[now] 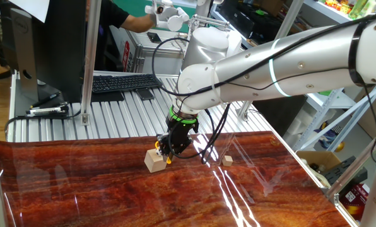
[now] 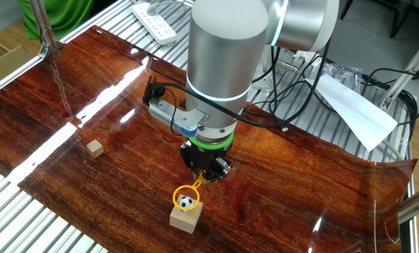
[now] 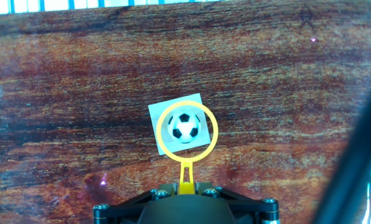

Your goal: Attach the bubble ring to the ball

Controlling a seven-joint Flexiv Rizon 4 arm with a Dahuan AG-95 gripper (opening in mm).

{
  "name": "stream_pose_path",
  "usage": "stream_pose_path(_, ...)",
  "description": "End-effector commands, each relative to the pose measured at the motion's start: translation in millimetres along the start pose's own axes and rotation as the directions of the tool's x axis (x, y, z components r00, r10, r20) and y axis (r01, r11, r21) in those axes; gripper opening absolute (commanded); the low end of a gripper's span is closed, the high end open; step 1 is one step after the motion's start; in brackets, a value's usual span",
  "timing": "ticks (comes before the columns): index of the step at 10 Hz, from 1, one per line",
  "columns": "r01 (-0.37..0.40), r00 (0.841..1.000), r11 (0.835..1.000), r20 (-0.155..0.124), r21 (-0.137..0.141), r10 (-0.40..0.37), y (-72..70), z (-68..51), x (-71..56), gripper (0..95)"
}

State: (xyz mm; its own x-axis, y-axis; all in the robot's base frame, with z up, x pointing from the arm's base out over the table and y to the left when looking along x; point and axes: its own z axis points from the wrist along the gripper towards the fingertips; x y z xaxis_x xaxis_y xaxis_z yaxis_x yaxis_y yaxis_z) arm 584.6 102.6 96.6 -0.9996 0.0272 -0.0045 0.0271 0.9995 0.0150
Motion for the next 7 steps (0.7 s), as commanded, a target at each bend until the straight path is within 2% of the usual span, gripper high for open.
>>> stream_pose_path(1,0.001,1.000,1.000,0.002,0.007,-0.001,1.3,0.3,-1.2,0.0)
stream_pose_path(5,0.009,1.000,0.999,0.002,0.031,-0.009,3.2,1.7,-2.3,0.0)
stream_pose_path(7,0.020,1.000,0.998,0.001,0.054,-0.020,2.9,3.0,-3.3,0.0)
